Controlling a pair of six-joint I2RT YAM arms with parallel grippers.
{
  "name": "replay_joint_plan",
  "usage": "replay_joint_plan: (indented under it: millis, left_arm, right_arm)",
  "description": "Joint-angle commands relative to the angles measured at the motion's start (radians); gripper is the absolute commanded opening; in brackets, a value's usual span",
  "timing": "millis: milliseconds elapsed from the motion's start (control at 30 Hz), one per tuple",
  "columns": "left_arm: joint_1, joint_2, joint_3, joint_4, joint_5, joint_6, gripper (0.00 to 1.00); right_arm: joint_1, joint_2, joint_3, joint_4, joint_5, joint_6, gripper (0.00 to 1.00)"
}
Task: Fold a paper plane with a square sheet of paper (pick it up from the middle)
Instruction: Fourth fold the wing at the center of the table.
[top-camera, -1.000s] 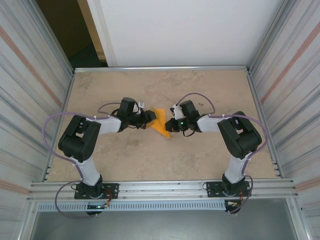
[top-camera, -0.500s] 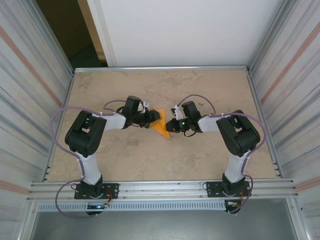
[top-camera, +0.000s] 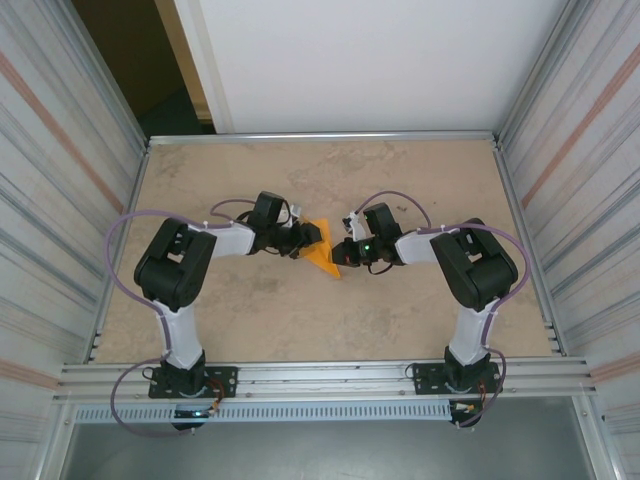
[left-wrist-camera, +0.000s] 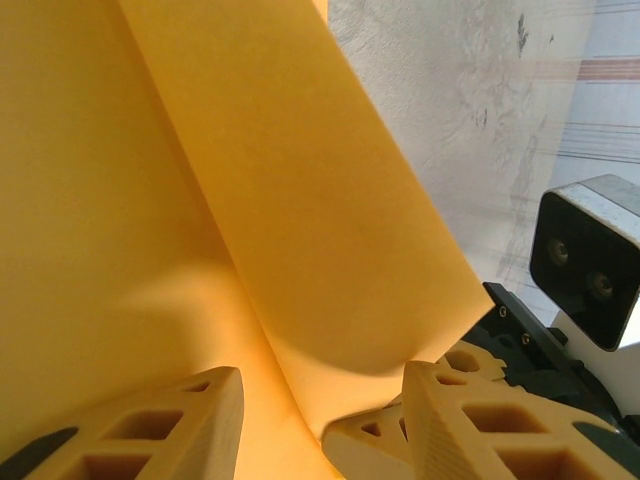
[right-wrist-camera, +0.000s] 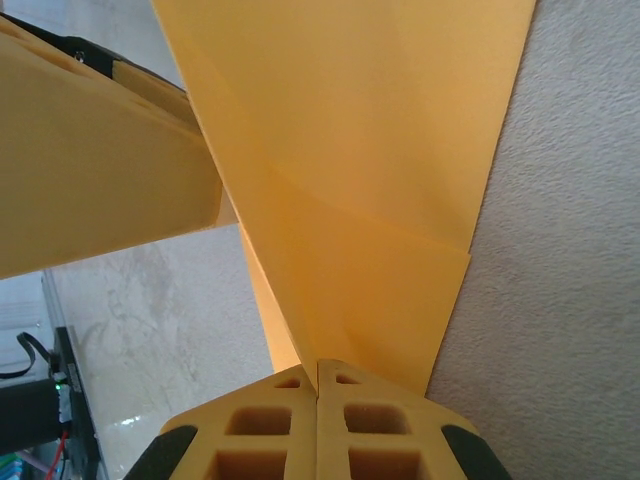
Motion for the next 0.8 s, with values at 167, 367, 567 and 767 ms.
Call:
replay_joint_plan:
  millis: [167,367,567,767]
  left_arm:
    - [-0.011,0.051,0.060,-0.111,-0.017,0.040,0.47]
    - [-0.019,0.070,0.096,-0.245,-0.077,0.068,0.47]
    - [-0.034,0.113,0.147,-0.396,-0.161,0.090,0.49]
    - [-0.041,0.139,0.163,-0.453,-0.199,0.095,0.48]
  right_arm:
    - [-0.007,0.024,-0.010,-0.021,-0.017,0.014,0.03]
    - [-0.008,0.027,-0.014,-0.021,-0.011,0.024,0.04]
    - [-0.010,0.010,-0.016,-0.023,-0.012,0.039,0.11]
    - [-0.011,-0.037,-0.026,-0.046,-0.019,0.051,0.20]
